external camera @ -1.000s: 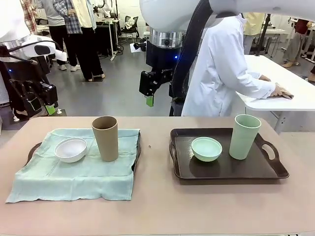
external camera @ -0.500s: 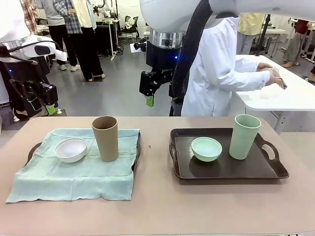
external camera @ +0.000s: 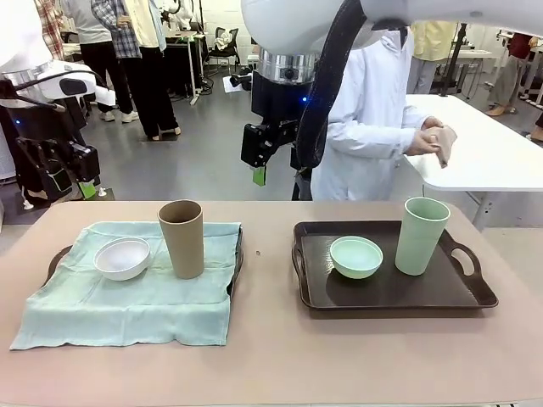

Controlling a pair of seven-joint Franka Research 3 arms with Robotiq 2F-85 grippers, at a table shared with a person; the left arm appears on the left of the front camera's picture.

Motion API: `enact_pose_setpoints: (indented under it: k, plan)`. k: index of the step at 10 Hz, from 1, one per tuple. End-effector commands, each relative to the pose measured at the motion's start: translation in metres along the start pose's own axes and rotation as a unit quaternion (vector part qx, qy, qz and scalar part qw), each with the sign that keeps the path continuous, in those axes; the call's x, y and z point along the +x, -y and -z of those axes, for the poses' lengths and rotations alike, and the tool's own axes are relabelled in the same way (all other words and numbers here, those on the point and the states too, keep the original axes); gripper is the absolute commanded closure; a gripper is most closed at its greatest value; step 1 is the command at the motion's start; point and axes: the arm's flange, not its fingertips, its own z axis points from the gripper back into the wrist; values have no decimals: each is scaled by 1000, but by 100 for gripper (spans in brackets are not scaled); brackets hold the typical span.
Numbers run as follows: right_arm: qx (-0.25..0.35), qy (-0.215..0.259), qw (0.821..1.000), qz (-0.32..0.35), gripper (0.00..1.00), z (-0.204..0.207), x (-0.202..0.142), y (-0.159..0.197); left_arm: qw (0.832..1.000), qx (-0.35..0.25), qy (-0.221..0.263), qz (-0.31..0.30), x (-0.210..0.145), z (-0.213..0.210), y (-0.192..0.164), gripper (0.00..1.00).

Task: Set up a tray with a mat and arrange the tableware.
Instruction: Pick up the Picnic Bowl and Reusable plastic cup from the Handle tray in front of the human's position and hold them in the air.

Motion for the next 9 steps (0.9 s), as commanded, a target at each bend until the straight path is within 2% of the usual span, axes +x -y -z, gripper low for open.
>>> enact_pose_setpoints:
  k: [1, 2, 3, 5, 7, 9]
  plan:
    - [56, -12, 998, -30, 0, 0, -32, 25, 998, -60, -26, 3, -13, 5, 3, 27]
    - [90, 7, 996, 1, 0, -4, -54, 50, 992, -117, -36, -1, -20, 4, 1, 0]
    - [136, 21, 990, 31, 0, -11, -82, 77, 987, -160, -29, 5, -27, -2, 0, 0]
    - [196, 94, 973, 83, 0, -37, -156, 138, 975, -223, -17, -5, -39, -17, -11, 0]
    - [210, 141, 956, 147, 0, -52, -213, 180, 958, -286, 12, -26, -38, -19, -28, 0]
    - [237, 178, 934, 200, 0, -57, -255, 214, 938, -337, 39, -78, -42, -15, -52, 0]
